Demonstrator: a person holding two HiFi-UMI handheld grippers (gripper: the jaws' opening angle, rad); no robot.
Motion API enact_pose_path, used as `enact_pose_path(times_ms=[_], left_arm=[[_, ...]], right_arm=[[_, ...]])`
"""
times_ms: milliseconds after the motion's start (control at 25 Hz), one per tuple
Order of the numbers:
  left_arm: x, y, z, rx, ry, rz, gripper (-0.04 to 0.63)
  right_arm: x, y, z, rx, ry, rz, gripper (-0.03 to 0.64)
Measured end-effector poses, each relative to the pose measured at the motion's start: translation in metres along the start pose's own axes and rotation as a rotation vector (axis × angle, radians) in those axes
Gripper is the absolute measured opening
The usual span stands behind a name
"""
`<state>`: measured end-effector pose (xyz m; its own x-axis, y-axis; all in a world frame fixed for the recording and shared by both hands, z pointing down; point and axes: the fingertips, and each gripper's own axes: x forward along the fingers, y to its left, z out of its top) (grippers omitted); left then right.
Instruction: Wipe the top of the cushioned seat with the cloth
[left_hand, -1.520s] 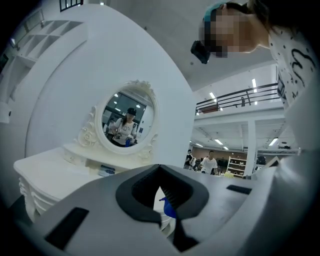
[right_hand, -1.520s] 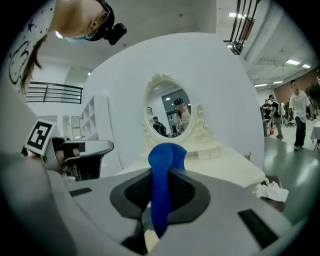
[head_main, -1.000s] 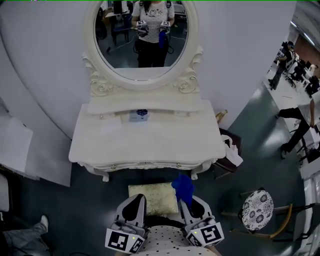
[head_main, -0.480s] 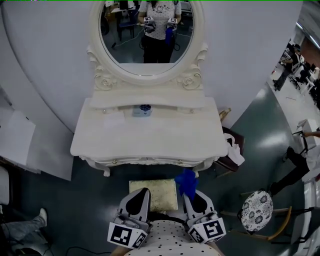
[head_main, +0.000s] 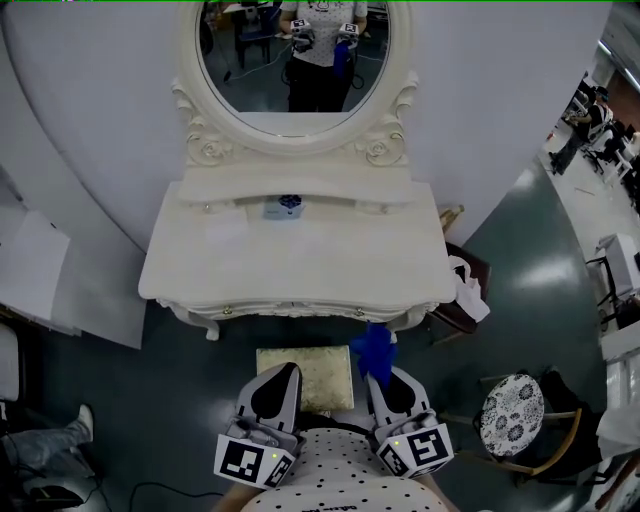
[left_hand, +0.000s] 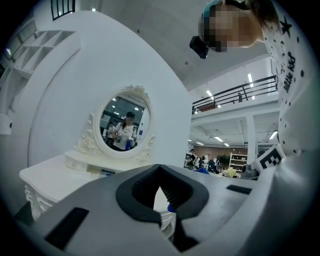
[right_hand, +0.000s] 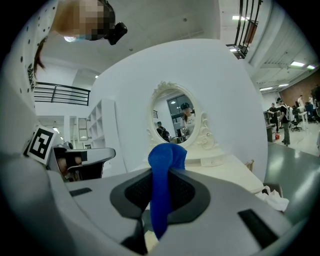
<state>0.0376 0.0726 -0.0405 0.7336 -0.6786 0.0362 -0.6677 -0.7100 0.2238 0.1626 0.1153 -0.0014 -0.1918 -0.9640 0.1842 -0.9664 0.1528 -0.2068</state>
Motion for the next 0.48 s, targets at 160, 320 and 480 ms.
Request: enact_pose_path(times_ms=[160, 320, 480], left_arm=[[-0.0023, 0.0000, -0.0009, -0.001, 0.001, 0.005, 0.011], [-0.0039, -0.0026, -0.0014, 0.002, 0.000, 0.006, 0.011], [-0.0058, -0.0077, -0.0014, -0.001, 0.001, 0.006, 0.011]], right_arm=[[-0.0002, 0.0034, -0.0008, -0.005, 0.002, 0.012, 0.064], [-0.0018, 0.0049, -0.0020, -0.007, 0.006, 0.023, 0.064], [-0.0065, 0.0059, -0.0024, -0.007, 0.010, 0.031, 0.064]])
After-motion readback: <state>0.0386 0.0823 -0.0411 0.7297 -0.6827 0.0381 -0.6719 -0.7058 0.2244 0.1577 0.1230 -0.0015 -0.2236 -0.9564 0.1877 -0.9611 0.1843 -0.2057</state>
